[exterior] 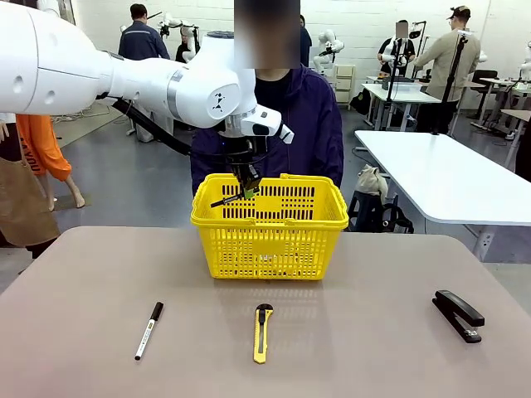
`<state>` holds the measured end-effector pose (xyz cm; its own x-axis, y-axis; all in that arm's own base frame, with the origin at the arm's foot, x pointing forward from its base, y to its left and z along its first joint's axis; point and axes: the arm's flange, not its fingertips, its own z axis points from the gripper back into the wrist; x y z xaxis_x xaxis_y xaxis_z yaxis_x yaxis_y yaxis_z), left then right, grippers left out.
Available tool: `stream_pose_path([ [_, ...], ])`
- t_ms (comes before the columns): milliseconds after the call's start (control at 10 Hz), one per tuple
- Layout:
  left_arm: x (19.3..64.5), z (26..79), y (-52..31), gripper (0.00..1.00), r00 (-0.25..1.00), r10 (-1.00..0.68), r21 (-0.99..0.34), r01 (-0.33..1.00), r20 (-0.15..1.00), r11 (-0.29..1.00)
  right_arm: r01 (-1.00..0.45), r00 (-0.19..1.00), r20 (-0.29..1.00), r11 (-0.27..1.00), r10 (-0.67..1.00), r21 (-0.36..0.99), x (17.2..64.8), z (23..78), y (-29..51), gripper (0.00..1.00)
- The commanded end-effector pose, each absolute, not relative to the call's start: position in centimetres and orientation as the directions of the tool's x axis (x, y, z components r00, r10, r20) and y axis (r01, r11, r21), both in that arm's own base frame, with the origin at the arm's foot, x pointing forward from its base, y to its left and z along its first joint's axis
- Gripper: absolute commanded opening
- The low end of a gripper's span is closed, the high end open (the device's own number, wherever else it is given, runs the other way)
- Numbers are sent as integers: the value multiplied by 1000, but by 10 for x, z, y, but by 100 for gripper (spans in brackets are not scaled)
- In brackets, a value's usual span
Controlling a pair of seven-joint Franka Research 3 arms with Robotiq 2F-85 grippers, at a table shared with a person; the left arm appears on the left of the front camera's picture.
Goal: Place the items the person wants into the basket.
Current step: Pick up the item the person points to and place it in the Market Basket.
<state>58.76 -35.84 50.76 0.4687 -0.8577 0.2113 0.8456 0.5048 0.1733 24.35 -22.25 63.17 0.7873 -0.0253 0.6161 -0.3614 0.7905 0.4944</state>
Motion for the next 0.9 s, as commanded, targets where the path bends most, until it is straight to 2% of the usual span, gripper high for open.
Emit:
stream_pose_path([
  [0, 588, 509, -356, 12, 472, -856, 186, 841, 208, 509, -381, 777, 629, 774, -28, 505, 244, 631, -221, 100],
  [200, 588, 508, -358, 12, 469, -858, 173, 846, 211, 505, -381, 777, 629, 774, -28, 505, 244, 631, -221, 100],
  [800, 628, 472, -397, 12, 393, -900, 172, 889, 186, 424, -381, 777, 629, 774, -28, 505, 244, 631, -221, 100],
])
